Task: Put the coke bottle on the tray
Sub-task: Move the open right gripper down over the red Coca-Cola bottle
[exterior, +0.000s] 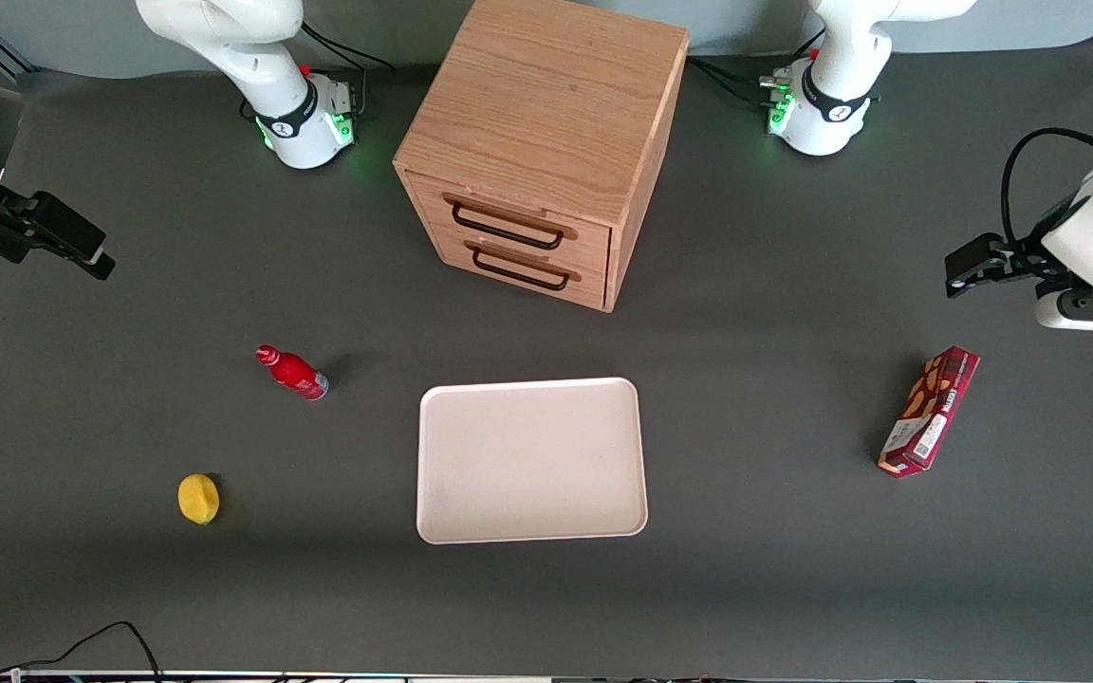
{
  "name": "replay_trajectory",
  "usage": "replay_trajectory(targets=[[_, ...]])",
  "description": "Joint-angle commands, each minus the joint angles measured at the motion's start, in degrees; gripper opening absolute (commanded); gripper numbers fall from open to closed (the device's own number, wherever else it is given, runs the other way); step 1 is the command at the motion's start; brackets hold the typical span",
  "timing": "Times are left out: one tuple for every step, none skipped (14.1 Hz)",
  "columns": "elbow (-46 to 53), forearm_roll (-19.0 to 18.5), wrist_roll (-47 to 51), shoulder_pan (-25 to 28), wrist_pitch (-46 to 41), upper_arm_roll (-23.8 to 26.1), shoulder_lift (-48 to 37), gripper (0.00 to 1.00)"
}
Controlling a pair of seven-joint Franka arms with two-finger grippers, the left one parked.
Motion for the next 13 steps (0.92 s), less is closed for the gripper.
replay_trajectory(targets=[[1.92, 1.7, 1.67, 1.99, -1.17, -2.71, 0.43, 1.0], [2.27, 1.71, 1.77, 2.51, -1.26, -2.62, 0.42, 1.0], [2.27, 1.79, 2.2, 2.61, -1.26, -2.53, 0.42, 1.0], [2.19, 1.88, 2.21, 2.61, -1.17, -2.18, 0.42, 1.0], [2.1, 1.71, 2.12, 2.61, -1.26, -1.83, 0.51, 1.0], [1.31, 1.79, 1.42, 2.61, -1.26, -1.39, 0.77, 1.0], [0.26, 1.97, 0.55, 2.43, -0.74, -1.13, 1.56, 1.0], [-1.05, 2.58, -0.24, 2.43, 1.01, -1.12, 3.3, 1.0], [-2.89, 2.76, -0.51, 2.52, 4.24, -1.12, 5.15, 1.0], [-5.87, 2.76, -0.69, 2.61, 7.32, -1.04, 6.04, 1.0], [-9.29, 2.76, -2.61, 2.61, 11.35, -0.78, 6.57, 1.0], [-13.33, 2.76, -4.37, 2.26, 15.57, -0.77, 6.83, 1.0], [-17.81, 2.76, -4.82, 1.91, 19.79, -0.77, 6.84, 1.0]])
